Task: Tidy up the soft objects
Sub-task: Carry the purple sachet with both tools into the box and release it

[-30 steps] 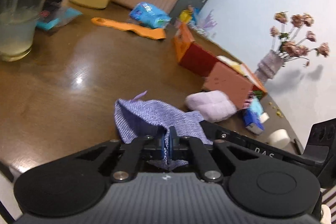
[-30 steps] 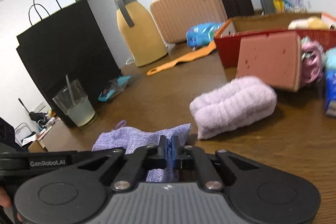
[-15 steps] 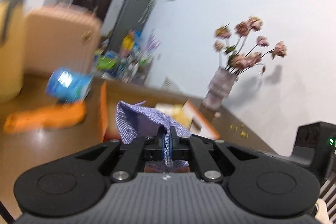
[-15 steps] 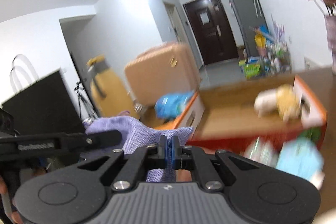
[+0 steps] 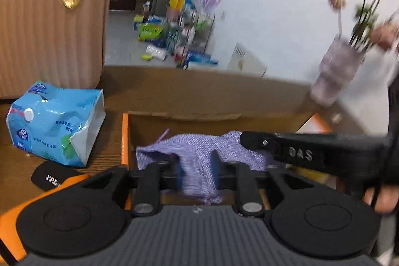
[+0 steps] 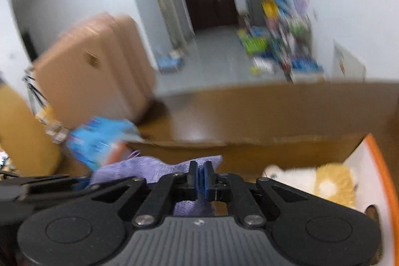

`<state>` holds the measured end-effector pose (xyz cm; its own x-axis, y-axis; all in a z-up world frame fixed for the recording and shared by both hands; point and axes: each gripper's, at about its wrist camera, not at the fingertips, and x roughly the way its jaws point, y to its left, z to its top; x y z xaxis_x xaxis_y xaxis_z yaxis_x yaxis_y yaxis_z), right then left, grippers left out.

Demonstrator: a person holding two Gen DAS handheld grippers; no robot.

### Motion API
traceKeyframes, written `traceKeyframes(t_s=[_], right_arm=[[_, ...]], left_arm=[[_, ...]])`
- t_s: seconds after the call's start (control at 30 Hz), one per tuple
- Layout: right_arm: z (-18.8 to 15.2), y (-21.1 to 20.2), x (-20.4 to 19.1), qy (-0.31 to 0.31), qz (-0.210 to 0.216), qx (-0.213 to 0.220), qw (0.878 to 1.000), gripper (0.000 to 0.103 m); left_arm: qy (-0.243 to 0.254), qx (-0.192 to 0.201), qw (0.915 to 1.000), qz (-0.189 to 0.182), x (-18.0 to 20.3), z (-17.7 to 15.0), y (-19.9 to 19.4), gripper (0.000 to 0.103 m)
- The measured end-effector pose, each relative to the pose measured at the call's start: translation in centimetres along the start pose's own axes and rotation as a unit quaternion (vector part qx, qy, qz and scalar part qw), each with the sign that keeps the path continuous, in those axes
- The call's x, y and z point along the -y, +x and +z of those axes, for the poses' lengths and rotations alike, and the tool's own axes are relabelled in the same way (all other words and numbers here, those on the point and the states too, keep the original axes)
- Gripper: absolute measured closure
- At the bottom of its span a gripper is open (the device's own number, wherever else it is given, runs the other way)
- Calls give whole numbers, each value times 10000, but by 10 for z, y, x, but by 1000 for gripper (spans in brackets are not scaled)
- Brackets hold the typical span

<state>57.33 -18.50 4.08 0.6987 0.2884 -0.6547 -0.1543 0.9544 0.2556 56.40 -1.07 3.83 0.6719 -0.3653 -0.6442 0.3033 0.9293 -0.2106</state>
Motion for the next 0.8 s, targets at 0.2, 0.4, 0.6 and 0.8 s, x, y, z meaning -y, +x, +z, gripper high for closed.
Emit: traceKeyframes(t_s=[0.2, 0.4, 0.6, 0.8], right_arm=[[-10, 25, -1, -252, -25, -509, 9984, 71], [-2, -33, -2, -373, -55, -101, 9992, 60], [-15, -128, 3, -558, -101, 382, 9977, 45], [-74, -203, 15, -643, -91, 674, 9956, 42]], left_arm=[[183, 250, 9995, -5, -8, 1, -26, 43], [179, 471, 9985, 224, -7, 9, -87, 35], [382, 570, 9969, 391, 12, -24, -151, 22], [397, 596, 9966, 396, 37, -92, -200, 20]])
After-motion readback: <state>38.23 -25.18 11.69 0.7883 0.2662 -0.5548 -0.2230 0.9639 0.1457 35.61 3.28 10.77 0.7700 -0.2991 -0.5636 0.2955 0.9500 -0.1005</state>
